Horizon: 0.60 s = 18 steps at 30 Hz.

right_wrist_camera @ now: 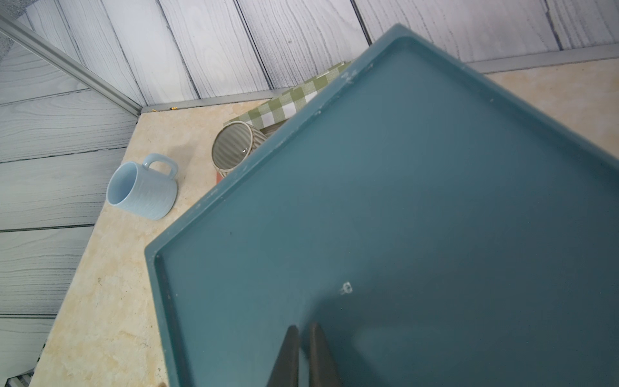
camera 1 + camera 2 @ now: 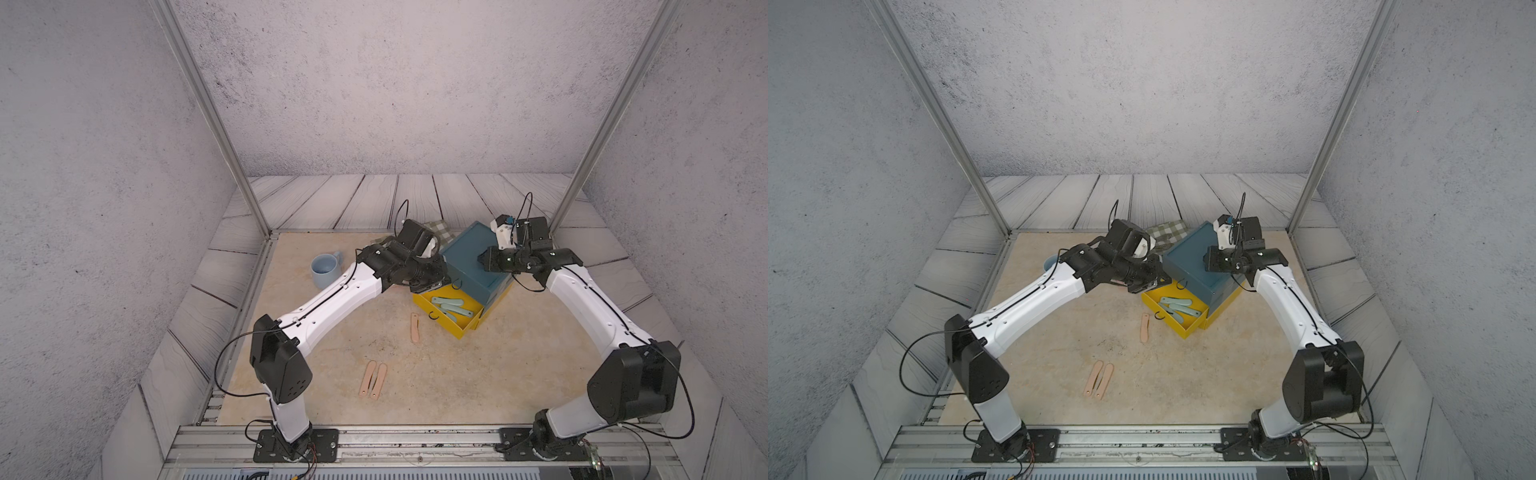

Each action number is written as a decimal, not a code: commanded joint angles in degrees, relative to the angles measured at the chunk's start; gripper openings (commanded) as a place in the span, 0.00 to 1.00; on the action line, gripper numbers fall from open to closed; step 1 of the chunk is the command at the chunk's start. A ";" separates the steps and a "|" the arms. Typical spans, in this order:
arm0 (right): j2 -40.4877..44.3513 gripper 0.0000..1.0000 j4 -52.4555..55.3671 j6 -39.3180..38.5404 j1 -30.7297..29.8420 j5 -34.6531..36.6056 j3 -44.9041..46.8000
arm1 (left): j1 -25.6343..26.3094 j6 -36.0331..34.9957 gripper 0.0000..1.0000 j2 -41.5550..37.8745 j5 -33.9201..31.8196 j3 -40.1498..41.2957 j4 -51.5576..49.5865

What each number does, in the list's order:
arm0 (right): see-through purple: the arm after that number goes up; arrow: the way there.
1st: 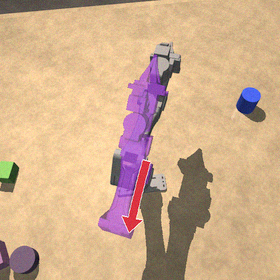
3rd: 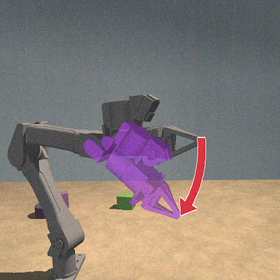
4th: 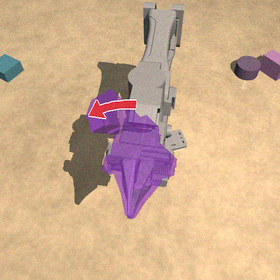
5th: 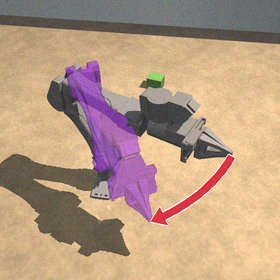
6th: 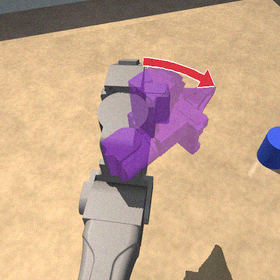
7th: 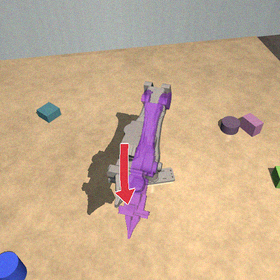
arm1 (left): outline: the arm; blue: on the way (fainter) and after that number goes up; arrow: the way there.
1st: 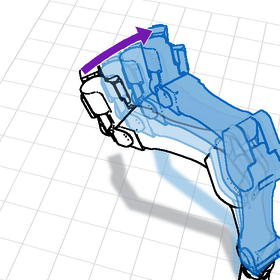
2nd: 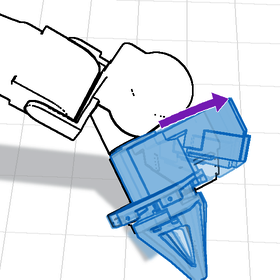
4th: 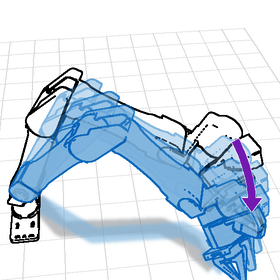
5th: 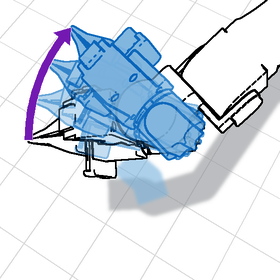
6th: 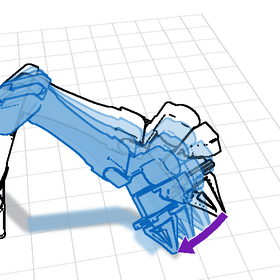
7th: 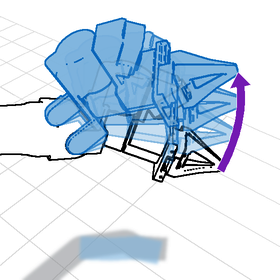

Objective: Place the fruit knives into the drawer by color
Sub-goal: Place the fruit knife in the drawer, then close the drawer in the storage box.

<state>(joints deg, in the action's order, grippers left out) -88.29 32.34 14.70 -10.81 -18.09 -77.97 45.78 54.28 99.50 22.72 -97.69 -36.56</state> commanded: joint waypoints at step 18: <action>-8.04 0.00 22.14 -1.00 -0.18 4.35 7.57 | 0.45 0.23 0.00 0.67 -3.84 17.64 6.92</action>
<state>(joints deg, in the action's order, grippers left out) -88.55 32.03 14.44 -10.81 -18.33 -77.95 45.89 54.70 97.82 19.68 -79.05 -30.61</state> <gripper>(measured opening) 0.043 0.045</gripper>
